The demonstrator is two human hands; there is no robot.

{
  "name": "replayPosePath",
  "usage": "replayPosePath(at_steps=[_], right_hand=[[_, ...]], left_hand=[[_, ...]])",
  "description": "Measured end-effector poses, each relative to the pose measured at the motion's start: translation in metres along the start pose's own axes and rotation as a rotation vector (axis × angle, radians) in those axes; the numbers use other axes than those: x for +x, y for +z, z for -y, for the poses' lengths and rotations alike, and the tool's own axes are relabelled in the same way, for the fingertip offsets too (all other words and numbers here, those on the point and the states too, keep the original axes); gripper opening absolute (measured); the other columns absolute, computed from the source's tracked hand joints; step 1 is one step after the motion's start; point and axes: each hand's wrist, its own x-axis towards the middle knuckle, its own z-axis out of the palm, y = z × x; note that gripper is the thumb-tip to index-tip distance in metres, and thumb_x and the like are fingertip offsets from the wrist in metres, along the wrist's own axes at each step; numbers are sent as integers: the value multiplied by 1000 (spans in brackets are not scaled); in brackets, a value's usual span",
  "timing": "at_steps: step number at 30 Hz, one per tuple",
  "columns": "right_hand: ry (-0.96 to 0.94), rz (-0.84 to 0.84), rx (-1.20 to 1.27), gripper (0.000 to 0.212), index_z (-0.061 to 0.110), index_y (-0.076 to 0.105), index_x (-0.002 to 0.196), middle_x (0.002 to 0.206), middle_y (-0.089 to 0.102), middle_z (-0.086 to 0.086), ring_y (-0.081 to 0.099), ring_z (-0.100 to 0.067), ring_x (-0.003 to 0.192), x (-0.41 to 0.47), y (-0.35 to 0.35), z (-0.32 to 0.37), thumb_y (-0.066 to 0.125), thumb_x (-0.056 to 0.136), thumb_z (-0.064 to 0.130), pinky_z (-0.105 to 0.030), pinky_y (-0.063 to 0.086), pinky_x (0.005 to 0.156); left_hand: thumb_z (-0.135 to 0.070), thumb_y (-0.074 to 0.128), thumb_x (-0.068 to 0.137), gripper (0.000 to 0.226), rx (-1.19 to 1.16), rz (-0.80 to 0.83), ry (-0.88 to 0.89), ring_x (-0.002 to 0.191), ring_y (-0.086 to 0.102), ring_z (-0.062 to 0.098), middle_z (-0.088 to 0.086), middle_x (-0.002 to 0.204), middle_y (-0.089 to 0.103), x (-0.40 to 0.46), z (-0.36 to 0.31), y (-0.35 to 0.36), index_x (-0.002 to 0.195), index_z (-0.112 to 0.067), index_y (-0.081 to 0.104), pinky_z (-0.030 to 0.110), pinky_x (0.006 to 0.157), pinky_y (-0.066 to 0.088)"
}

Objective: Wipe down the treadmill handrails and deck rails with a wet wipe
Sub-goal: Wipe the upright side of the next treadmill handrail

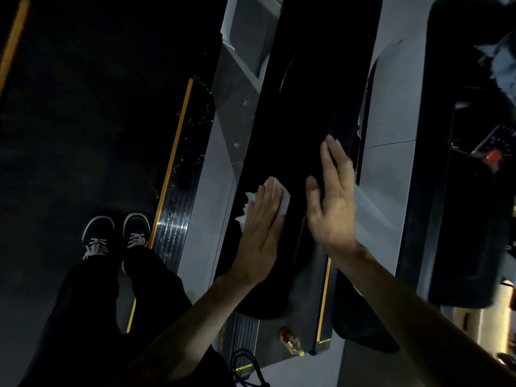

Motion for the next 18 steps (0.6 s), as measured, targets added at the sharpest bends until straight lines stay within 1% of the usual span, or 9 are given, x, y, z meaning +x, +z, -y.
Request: replayPosePath(at_steps=[3,6,8,11,15,18], right_hand=[[1,-1,23,53,-6,32,155,166,25,-18,18,-32,157,9,7,1,44,106,8,-59,23,123],[24,-36,75,50,-7,37,153,164,30,-20,20,-33,156,7,10,3,43,105,6,-57,23,124],[32,-48,82,48,-6,40,151,163,32,-19,22,-33,156,6,9,3,43,105,6,-55,23,125],[34,-39,76,48,-4,43,150,163,33,-18,22,-32,156,7,9,3,44,102,3,-54,22,125],[29,-41,86,51,-3,44,150,163,33,-15,21,-28,156,8,7,4,46,99,1,-53,22,126],[33,-35,105,53,-2,45,150,163,33,-15,21,-28,156,7,7,3,46,97,-3,-55,22,125]], left_hand=[[-21,28,112,54,-25,25,41,160,0,23,-2,173,4,2,-5,1,163,-8,18,58,128,2],[-22,27,111,54,-1,20,61,160,1,25,4,173,6,29,-11,1,162,-5,19,61,127,4],[-26,26,112,54,8,11,56,160,0,25,3,173,5,50,-11,-2,163,-9,18,62,126,3],[-33,23,113,54,-3,0,-11,160,-4,17,-5,173,3,66,-5,-10,165,-20,16,60,127,1],[-36,24,113,55,-42,-32,-67,159,-4,10,-10,173,0,40,0,-11,165,-23,12,54,129,1],[-32,26,112,55,-71,-30,-93,159,-1,12,-7,173,3,13,3,-6,165,-19,14,51,130,3]])
